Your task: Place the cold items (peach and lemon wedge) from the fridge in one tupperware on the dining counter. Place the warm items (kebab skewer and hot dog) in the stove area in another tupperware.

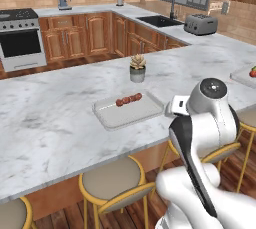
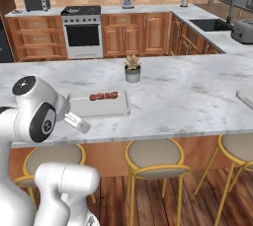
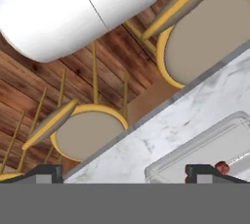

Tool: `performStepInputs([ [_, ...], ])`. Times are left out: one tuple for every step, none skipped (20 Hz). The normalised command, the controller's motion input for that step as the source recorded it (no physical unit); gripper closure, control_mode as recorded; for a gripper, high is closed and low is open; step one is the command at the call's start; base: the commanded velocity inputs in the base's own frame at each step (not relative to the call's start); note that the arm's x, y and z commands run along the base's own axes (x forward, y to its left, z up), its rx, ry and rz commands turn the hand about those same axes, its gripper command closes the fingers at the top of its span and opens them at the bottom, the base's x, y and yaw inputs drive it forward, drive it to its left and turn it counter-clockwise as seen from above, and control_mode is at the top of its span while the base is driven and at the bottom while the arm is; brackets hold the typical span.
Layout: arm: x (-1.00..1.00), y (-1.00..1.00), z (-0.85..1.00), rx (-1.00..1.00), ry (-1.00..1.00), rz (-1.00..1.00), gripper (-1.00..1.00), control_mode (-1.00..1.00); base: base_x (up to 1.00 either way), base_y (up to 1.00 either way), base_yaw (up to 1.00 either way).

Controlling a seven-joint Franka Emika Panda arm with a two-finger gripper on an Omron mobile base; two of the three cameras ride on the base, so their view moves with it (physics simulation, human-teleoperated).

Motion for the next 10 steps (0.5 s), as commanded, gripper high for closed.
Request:
performStepInputs([
  [-0.05,-0.01,0.00,0.00,0.00,0.00,-1.00,-1.00,0.00,0.00,0.00],
  [-0.15,0.00,0.00,0.00,0.00,0.00,-1.00,-1.00,0.00,0.00,0.00],
  [-0.23,0.00,0.00,0.00,-0.01,0.00,-1.00,-1.00,0.00,0.00,0.00],
  [-0.28,0.00,0.00,0.00,-0.04,0.00,-1.00,-1.00,0.00,0.00,0.00],
  [-0.33,-0.07,0.00,0.00,-0.08,0.00,-1.00,-1.00,0.00,0.00,0.00],
  [-0.35,-0.09,0.00,0.00,-0.10,0.00,-1.00,-1.00,0.00,0.00,0.00],
  [-0.36,-0.08,0.00,0.00,-0.11,0.00,-1.00,-1.00,0.00,0.00,0.00],
  [-0.41,-0.06,0.00,0.00,-0.13,0.00,-1.00,-1.00,0.00,0.00,0.00],
  [0.00,0.00,0.00,0.00,0.00,0.00,-1.00,1.00,-0.61,-0.22,0.01],
  [0.00,0.00,0.00,0.00,0.00,0.00,-1.00,1.00,-0.87,-0.36,0.09],
])
